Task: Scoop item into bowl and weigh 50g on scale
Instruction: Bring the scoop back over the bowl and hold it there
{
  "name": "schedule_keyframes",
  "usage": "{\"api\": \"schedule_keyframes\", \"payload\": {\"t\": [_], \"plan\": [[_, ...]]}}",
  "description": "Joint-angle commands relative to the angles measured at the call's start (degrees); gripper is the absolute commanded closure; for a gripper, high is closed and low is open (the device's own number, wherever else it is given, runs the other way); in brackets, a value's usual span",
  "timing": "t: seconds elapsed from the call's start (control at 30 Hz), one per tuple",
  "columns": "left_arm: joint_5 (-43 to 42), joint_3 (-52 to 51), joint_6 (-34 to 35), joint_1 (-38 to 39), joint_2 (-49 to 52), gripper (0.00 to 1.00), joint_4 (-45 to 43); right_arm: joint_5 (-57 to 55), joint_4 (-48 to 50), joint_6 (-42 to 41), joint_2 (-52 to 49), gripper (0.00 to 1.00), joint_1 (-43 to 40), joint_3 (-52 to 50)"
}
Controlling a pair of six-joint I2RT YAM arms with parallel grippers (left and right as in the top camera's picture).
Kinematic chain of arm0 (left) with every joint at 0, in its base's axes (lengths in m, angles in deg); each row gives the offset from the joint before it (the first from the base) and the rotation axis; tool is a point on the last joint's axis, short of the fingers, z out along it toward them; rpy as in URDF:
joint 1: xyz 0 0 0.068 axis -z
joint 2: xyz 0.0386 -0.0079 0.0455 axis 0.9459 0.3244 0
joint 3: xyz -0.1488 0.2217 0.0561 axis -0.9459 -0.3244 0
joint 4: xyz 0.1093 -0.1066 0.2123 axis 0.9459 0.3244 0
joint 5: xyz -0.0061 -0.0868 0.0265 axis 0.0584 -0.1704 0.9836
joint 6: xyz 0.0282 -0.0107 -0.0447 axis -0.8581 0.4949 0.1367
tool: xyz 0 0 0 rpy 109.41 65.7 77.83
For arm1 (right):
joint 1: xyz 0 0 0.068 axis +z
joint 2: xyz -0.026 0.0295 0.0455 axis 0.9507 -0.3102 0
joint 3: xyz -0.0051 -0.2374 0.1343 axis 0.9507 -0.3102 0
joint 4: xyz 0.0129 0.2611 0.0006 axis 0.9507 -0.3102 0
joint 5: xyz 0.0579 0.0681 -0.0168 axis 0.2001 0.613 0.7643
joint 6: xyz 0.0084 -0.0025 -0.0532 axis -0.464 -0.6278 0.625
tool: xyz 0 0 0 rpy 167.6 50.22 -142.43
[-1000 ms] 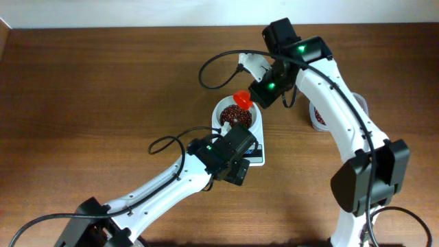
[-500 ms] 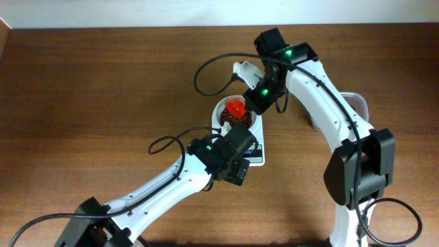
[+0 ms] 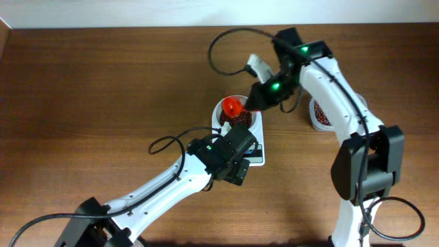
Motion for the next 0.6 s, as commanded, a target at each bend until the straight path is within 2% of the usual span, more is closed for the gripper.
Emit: {"api": "schedule_keyframes", "payload": {"t": [0.0, 0.2, 0.33, 0.57], "plan": [[0.63, -0.39, 0.13, -0.17, 0.28, 0.01, 0.02, 4.44, -0.04, -1.18, -0.70, 0.96, -2.49, -0.46], [0.63, -0.39, 0.13, -0.17, 0.28, 0.01, 0.02, -8.17, 0.81, 1.90, -0.70, 0.96, 1.44, -0.46], [0.63, -0.39, 0.13, -0.17, 0.28, 0.01, 0.02, -21.75, 3.50, 2.95, -0.70, 0.96, 5.66, -0.46], [0.63, -0.39, 0.13, -0.17, 0.28, 0.01, 0.02, -20.52, -1.09, 2.89, -0.70, 0.96, 8.55, -0.46]]}}
